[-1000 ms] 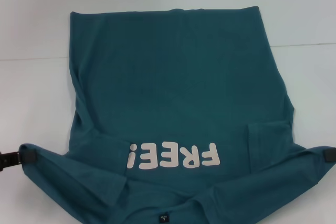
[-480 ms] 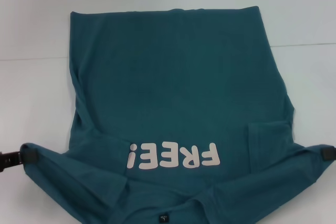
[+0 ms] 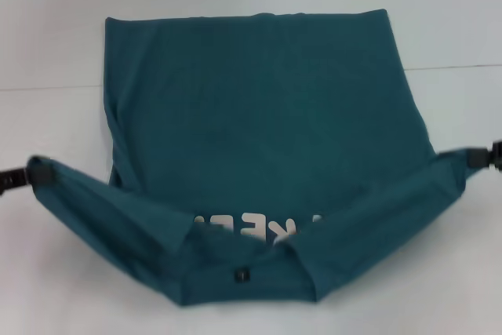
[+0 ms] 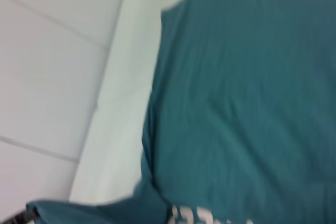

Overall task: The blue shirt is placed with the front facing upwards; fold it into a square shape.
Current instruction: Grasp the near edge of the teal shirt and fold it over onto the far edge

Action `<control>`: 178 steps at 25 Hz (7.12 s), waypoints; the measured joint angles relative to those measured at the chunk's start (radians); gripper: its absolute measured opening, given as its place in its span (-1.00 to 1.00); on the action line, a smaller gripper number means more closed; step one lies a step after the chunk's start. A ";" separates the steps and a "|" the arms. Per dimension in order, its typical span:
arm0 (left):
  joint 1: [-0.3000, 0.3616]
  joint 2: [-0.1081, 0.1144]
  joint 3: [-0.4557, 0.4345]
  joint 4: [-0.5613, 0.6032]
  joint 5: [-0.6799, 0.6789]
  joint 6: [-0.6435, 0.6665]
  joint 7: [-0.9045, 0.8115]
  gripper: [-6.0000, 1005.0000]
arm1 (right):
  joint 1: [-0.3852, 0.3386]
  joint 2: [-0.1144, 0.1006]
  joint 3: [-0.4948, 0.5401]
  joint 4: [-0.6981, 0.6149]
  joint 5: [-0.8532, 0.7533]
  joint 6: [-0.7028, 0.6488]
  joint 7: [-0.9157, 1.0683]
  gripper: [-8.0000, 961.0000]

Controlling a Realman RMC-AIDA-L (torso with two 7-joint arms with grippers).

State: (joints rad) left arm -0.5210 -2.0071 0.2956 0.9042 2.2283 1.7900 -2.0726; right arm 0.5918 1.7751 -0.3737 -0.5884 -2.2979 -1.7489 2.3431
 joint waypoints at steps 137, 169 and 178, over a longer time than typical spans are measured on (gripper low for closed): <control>-0.289 0.002 0.286 -0.284 -0.090 -0.904 -0.002 -0.98 | 0.052 0.092 -0.056 0.087 0.500 0.572 0.062 -0.83; -0.381 -0.002 0.283 -0.418 -0.099 -1.026 0.146 -0.97 | 0.167 0.039 -0.361 0.084 0.350 0.580 0.127 -0.78; -0.379 -0.005 0.288 -0.418 -0.107 -1.021 0.148 -0.96 | 0.143 0.072 -0.281 0.074 0.360 0.663 0.125 -0.77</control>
State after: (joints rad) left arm -0.9004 -2.0118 0.5839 0.4863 2.1208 0.7686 -1.9248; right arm 0.7344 1.8466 -0.6546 -0.5145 -1.9378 -1.0857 2.4685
